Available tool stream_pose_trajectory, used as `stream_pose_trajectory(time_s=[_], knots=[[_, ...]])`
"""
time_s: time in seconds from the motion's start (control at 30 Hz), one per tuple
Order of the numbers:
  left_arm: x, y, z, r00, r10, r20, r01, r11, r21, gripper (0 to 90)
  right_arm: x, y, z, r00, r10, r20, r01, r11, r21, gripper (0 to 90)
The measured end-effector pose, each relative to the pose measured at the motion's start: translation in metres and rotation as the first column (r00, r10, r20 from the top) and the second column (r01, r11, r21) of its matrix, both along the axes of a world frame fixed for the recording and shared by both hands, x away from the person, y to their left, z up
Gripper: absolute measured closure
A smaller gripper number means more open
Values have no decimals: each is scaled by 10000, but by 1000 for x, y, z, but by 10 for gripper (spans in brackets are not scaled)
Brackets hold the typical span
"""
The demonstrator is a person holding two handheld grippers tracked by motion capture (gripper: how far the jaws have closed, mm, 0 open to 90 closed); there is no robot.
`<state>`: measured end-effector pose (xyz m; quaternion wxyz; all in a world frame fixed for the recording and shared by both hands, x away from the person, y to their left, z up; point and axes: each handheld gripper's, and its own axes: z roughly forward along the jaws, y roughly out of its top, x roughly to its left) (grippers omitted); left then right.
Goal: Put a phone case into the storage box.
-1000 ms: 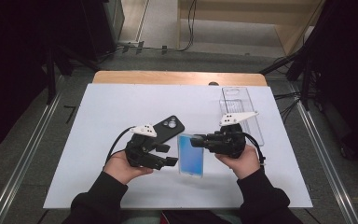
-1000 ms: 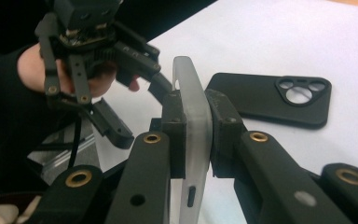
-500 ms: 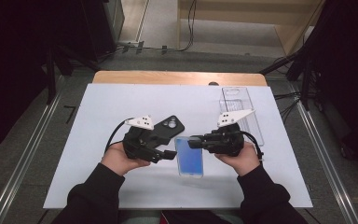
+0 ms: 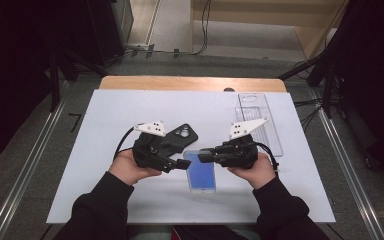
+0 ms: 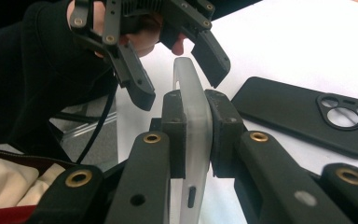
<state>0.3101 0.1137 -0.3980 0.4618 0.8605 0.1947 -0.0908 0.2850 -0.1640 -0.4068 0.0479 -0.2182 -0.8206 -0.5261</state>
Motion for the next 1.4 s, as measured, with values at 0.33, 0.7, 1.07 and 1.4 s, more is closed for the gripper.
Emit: stream_pose_trajectory(time_s=[0.33,0.7,1.07,1.4], knots=[[-7,-2,-1,9988,-486,71,485,9987,122,508,-2,3,-2,9992,391,104,-394,9990,219,768],[-8,0,0,9975,-702,-37,701,9972,-269,776,-3,3,-2,9970,738,230,-746,9966,358,767],[-7,1,0,9930,-1114,-390,1107,9937,-188,812,-2,4,-3,9961,887,4,-886,9949,477,740],[-5,7,4,9969,-535,-576,535,9986,-26,811,-5,-1,0,9999,95,104,-102,9977,668,418]])
